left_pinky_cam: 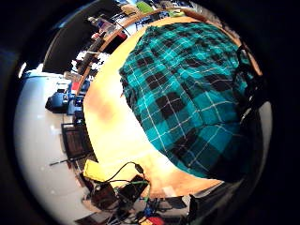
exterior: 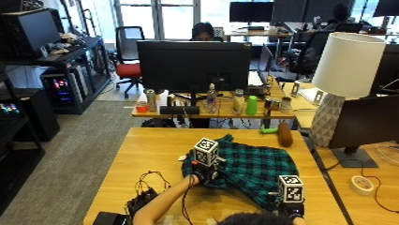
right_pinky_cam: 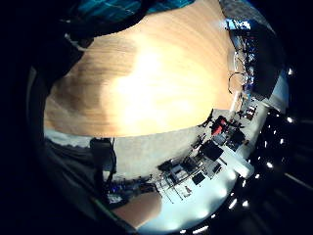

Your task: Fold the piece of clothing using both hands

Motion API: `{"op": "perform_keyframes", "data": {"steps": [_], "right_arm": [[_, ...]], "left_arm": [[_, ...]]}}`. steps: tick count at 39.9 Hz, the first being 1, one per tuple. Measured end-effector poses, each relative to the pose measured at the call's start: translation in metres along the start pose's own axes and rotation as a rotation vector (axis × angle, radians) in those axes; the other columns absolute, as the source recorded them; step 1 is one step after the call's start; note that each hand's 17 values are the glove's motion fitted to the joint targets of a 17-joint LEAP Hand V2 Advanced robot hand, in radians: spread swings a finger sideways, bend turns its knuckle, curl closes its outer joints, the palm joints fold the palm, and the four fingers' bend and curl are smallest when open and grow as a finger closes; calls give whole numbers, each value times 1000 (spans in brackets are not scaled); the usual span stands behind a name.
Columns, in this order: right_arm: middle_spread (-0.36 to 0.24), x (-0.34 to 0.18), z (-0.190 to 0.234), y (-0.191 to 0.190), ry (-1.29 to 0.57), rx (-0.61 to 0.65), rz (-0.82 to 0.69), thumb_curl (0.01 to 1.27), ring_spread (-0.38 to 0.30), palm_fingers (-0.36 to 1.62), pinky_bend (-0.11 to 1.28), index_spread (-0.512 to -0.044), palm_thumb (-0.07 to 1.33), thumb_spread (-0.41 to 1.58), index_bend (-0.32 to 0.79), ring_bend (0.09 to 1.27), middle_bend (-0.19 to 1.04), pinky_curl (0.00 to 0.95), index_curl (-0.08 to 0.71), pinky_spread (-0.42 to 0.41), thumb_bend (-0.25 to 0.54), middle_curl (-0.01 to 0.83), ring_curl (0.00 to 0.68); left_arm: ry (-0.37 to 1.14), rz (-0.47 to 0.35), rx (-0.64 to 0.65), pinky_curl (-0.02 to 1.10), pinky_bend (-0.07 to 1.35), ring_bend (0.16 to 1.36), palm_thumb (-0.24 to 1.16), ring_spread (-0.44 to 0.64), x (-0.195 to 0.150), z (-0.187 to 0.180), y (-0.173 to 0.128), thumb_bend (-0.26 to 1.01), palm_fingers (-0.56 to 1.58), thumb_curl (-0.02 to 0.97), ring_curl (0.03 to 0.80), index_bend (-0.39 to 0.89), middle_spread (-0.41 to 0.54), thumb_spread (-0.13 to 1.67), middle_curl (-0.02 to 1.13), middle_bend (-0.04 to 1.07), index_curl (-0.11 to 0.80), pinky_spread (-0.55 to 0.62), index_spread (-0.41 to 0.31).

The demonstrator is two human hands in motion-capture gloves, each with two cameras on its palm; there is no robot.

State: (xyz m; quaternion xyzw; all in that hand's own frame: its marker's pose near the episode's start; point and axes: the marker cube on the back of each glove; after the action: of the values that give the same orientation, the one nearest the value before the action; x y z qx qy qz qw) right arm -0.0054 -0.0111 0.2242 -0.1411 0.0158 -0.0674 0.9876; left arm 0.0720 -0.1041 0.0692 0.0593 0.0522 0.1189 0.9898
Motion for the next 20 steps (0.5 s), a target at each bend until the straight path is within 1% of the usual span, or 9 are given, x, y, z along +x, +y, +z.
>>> {"op": "perform_keyframes", "data": {"steps": [6,15,17,20], "right_arm": [[-61,-1,4,-6,38,45,8,269,-34,599,491,-319,614,1126,99,500,221,353,235,81,-12,383,364],[-80,0,4,-19,93,160,49,284,-76,705,467,-299,679,1109,97,533,250,349,223,16,-7,401,375],[-88,3,4,-23,93,188,58,295,-97,815,478,-290,736,1113,97,543,271,348,220,-18,17,409,375],[-105,7,4,-24,77,203,62,305,-119,892,478,-284,787,1120,100,554,275,350,220,-54,31,414,380]], "left_arm": [[40,-9,7,435,578,474,703,-350,-2,-11,-2,-3,1173,232,428,131,-316,1323,542,295,371,-425,-255],[57,-24,29,436,575,469,710,-350,-8,-23,-5,-7,1175,230,432,132,-315,1323,547,288,366,-424,-255],[55,-29,30,437,575,464,711,-351,-9,-27,-2,-8,1174,230,431,133,-315,1323,548,288,365,-424,-254],[55,-39,28,436,567,464,712,-351,-12,-29,0,-8,1172,229,432,134,-315,1323,550,288,364,-420,-254]]}}
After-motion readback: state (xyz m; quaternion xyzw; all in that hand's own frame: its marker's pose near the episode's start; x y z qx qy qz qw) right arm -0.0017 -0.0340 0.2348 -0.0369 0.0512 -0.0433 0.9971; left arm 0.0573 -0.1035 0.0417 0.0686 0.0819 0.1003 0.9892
